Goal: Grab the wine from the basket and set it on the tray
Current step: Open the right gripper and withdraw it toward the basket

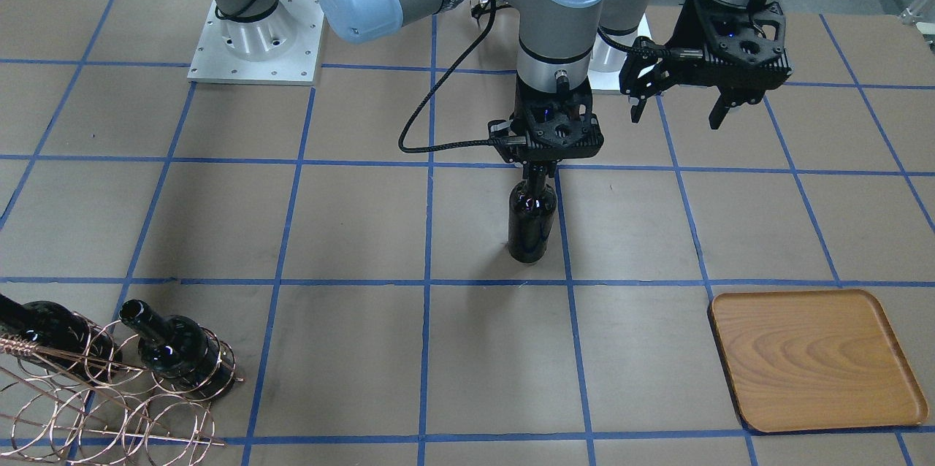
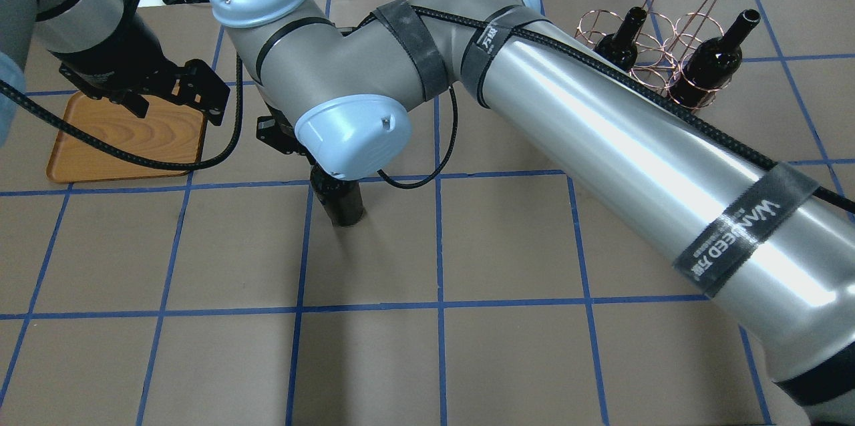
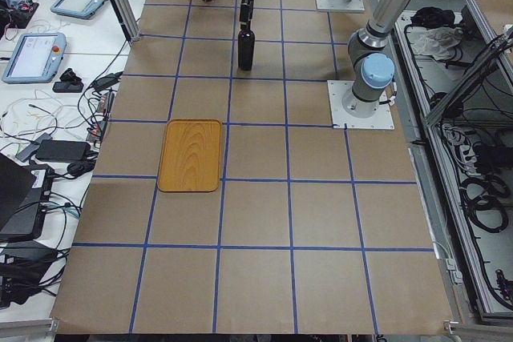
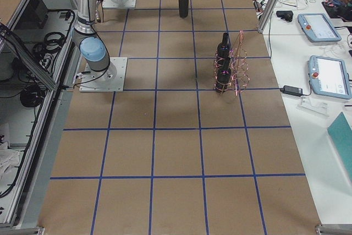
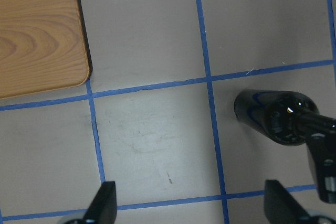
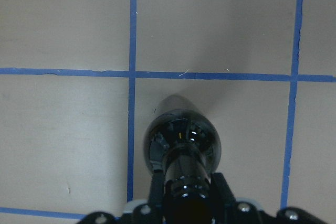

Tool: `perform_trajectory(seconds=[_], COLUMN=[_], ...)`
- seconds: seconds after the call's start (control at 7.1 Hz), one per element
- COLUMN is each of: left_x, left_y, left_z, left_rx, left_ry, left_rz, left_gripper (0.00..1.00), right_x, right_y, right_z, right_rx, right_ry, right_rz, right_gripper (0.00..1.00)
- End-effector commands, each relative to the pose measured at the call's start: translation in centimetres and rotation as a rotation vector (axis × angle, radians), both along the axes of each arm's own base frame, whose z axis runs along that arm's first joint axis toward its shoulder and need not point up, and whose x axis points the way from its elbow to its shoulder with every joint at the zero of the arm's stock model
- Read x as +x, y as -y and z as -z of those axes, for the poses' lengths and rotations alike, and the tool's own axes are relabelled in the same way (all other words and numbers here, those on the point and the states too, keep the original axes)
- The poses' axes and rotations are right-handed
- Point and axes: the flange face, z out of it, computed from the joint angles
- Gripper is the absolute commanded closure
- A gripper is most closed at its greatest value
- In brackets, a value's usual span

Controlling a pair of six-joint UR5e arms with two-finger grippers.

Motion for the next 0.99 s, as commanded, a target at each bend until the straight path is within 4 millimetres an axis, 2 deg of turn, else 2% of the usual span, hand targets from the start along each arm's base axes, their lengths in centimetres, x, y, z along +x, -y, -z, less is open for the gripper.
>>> perform_trajectory(seconds=[0.0,0.14,0.42,0.56,0.7,0.85], left_x=[0.0,0.0,-0.2,-0.3,-0.5,-0.5], left_y=[-0.1,-0.1,-0.5,-0.8,-0.6,-0.4], left_z=[0.0,0.0,-0.2,0.0,0.0,0.2], left_rx=[-0.001,-0.001,0.002,0.03,0.042,0.046], left_ry=[0.0,0.0,-0.002,-0.008,-0.017,-0.019], left_rz=[0.0,0.0,-0.018,-0.027,-0.086,-0.107], left_gripper=[0.0,0.0,0.0,0.0,0.0,0.0], right_x=[0.0,-0.1,-0.7,-1.6,-4.0,-7.8], right_y=[-0.1,-0.1,0.0,0.0,0.9,2.3], right_z=[-0.5,-0.5,-2.3,-3.1,-4.6,-6.5], right_rx=[0.004,0.004,-0.024,-0.027,-0.046,-0.053], right_ry=[0.011,0.011,0.02,0.008,-0.019,-0.032], right_rz=[0.049,0.053,0.055,0.047,-0.009,-0.005], right_gripper=[0.19,0.12,0.09,0.08,0.05,0.01])
